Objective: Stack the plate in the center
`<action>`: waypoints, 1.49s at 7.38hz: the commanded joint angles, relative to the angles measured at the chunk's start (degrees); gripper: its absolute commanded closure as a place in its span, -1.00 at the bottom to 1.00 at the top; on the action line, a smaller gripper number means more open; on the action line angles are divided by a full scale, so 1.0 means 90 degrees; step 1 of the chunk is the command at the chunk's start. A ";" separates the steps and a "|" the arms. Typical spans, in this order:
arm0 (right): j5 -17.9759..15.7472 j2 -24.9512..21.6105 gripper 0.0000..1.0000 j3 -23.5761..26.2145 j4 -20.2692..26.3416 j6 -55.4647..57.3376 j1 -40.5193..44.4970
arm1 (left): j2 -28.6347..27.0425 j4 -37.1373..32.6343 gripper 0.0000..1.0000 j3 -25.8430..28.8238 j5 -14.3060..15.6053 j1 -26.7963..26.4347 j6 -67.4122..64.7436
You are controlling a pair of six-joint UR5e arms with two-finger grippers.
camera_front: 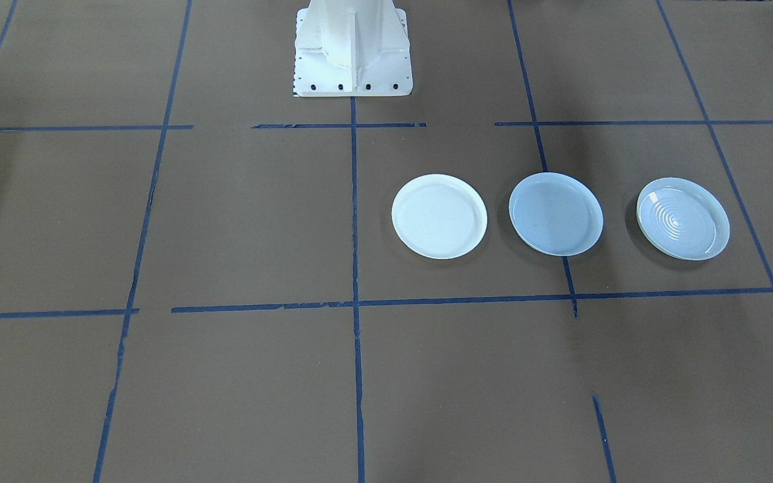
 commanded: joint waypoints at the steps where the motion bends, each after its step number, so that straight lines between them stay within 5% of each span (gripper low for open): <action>1: 0.0001 0.0000 -1.00 0.0000 0.0000 0.0004 0.0000 | 0.0002 -0.1948 -1.00 0.0898 0.0004 0.0823 -0.1547; 10: 0.0001 0.0000 -1.00 0.0000 0.0000 0.0004 0.0000 | -0.0028 -0.2309 -0.93 0.1459 -0.0397 0.2046 -0.2052; 11: 0.0001 0.0000 -1.00 0.0000 0.0000 0.0004 0.0000 | -0.0047 -0.2309 -0.37 0.1469 -0.0407 0.2056 -0.2081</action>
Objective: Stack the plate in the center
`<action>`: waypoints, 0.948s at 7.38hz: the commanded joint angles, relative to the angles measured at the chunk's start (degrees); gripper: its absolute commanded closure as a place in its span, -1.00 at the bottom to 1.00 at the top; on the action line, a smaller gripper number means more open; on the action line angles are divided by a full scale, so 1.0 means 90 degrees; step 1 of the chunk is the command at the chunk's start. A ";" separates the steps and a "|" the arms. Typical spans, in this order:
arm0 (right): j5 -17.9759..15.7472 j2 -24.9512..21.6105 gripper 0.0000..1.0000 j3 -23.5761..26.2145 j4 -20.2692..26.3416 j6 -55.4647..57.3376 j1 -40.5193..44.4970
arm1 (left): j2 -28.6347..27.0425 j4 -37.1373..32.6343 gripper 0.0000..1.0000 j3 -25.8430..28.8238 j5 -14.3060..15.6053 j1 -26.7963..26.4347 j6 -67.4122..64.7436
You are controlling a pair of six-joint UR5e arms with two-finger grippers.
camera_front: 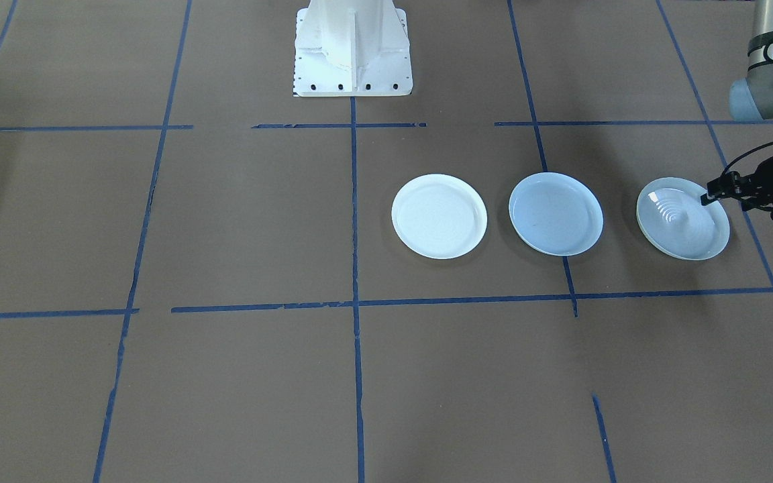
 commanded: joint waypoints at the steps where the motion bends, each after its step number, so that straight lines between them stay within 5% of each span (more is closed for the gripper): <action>1: -0.0007 0.0000 -1.00 0.0000 0.0000 -0.0009 0.0000 | -0.0040 0.0010 0.39 0.0035 -0.0125 0.0043 -0.0189; 2: -0.0007 0.0000 -1.00 0.0000 0.0000 0.0000 0.0000 | -0.0108 0.0058 0.99 0.0064 -0.0358 0.0043 -0.0230; 6: 0.0003 0.0000 -1.00 0.0000 0.0000 0.0000 0.0000 | -0.0109 0.0059 1.00 0.0025 -0.0546 0.0014 -0.0191; 7: -0.0007 0.0000 -1.00 0.0000 0.0000 0.0000 0.0000 | -0.0118 0.0059 1.00 -0.0004 -0.1136 -0.0267 -0.0162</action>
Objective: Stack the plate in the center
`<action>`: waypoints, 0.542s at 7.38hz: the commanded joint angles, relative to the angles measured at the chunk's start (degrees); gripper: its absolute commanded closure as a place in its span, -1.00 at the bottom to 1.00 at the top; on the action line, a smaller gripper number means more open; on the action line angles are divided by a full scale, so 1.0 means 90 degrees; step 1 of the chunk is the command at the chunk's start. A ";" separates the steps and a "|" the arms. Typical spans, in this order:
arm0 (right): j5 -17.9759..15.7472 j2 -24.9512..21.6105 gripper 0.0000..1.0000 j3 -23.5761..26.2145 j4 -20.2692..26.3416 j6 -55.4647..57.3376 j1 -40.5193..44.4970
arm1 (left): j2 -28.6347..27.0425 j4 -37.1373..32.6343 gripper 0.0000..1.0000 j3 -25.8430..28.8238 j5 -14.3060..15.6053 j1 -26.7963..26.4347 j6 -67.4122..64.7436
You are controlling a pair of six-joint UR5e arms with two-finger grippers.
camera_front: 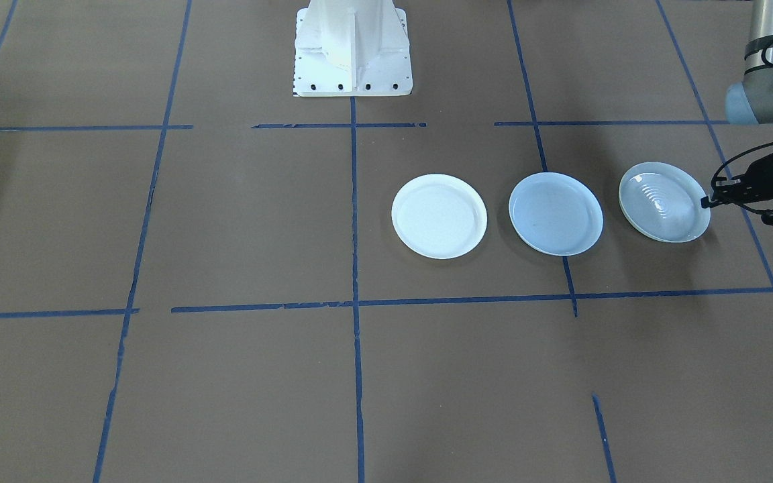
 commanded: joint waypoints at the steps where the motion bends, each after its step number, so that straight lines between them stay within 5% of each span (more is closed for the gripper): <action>1: -0.0005 0.0000 -1.00 0.0000 0.0000 0.0000 0.0000 | -0.0005 -0.0013 1.00 -0.0169 -0.0773 -0.0532 0.0040; 4: -0.0005 0.0000 -1.00 0.0000 0.0000 0.0000 0.0000 | -0.0169 0.0453 1.00 -0.0920 -0.0738 -0.0682 -0.0463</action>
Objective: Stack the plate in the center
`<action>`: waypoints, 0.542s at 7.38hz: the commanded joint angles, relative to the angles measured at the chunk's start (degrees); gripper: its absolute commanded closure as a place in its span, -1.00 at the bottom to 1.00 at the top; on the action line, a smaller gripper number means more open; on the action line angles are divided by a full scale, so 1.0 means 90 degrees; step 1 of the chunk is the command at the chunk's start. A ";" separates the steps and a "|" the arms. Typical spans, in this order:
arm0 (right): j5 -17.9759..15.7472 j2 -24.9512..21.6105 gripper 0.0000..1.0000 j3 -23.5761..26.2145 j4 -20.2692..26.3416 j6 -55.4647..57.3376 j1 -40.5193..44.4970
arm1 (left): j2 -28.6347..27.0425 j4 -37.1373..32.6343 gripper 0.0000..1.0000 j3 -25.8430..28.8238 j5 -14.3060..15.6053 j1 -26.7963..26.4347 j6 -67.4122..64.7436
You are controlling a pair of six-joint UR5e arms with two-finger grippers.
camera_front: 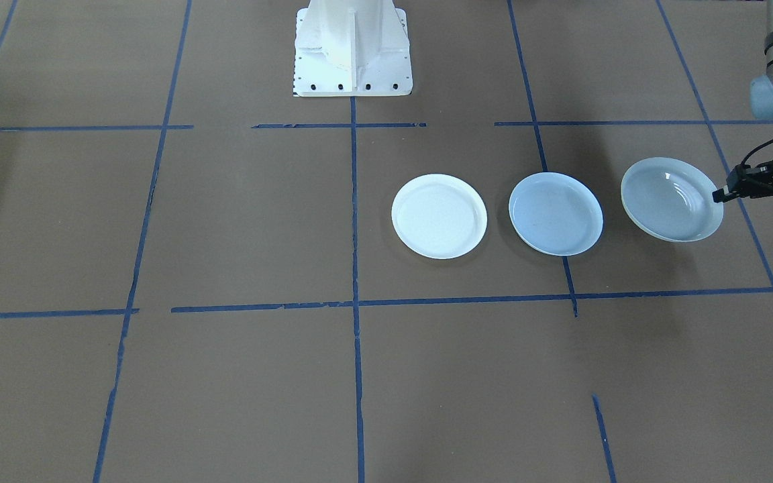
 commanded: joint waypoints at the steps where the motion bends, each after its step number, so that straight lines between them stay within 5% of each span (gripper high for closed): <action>1: -0.0004 0.0000 -1.00 0.0000 0.0000 0.0004 0.0000 | -0.0428 0.0321 1.00 -0.0453 0.0234 0.0042 -0.1367; 4: -0.0004 0.0000 -1.00 0.0000 0.0000 0.0004 0.0000 | -0.0684 0.0263 1.00 -0.0738 0.0422 0.1250 -0.2723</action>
